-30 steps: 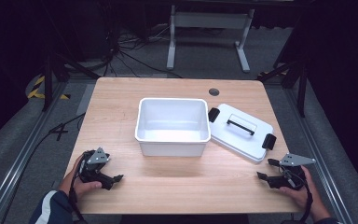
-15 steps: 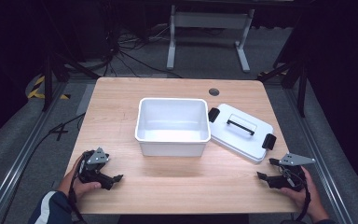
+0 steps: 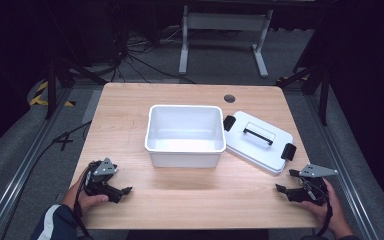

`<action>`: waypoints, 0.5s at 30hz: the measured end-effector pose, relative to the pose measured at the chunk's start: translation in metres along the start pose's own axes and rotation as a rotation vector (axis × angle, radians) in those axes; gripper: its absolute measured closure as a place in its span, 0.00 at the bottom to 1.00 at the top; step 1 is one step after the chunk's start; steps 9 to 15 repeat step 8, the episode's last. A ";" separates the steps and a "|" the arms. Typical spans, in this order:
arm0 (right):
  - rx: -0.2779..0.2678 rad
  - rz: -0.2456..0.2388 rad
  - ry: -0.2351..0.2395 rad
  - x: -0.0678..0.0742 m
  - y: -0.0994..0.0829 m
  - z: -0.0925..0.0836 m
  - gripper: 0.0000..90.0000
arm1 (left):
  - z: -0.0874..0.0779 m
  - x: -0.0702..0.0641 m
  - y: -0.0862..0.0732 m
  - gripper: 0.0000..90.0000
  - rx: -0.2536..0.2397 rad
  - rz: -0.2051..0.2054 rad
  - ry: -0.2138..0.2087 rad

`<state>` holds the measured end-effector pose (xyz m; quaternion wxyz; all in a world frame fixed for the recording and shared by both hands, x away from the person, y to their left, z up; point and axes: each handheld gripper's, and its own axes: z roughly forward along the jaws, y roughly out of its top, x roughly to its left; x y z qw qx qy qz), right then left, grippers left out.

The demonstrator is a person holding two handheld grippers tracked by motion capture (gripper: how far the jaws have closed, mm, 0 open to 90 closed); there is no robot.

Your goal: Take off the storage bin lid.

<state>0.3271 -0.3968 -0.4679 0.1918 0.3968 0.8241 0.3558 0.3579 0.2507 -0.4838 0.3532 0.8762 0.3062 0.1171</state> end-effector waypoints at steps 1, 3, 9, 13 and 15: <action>0.000 0.000 0.000 0.000 0.000 0.000 0.19 | 0.000 0.000 0.000 0.00 0.000 -0.001 -0.002; 0.001 0.002 -0.001 0.000 0.000 0.000 0.19 | 0.000 0.000 0.000 0.00 0.001 -0.001 -0.002; 0.001 0.003 -0.002 0.000 0.000 0.000 0.19 | 0.000 0.001 0.000 0.00 0.001 0.004 -0.002; 0.001 0.003 -0.002 0.000 0.000 0.000 0.19 | 0.000 0.001 0.000 0.00 0.001 0.004 -0.002; 0.001 0.003 -0.002 0.000 0.000 0.000 0.19 | 0.000 0.001 0.000 0.00 0.001 0.004 -0.002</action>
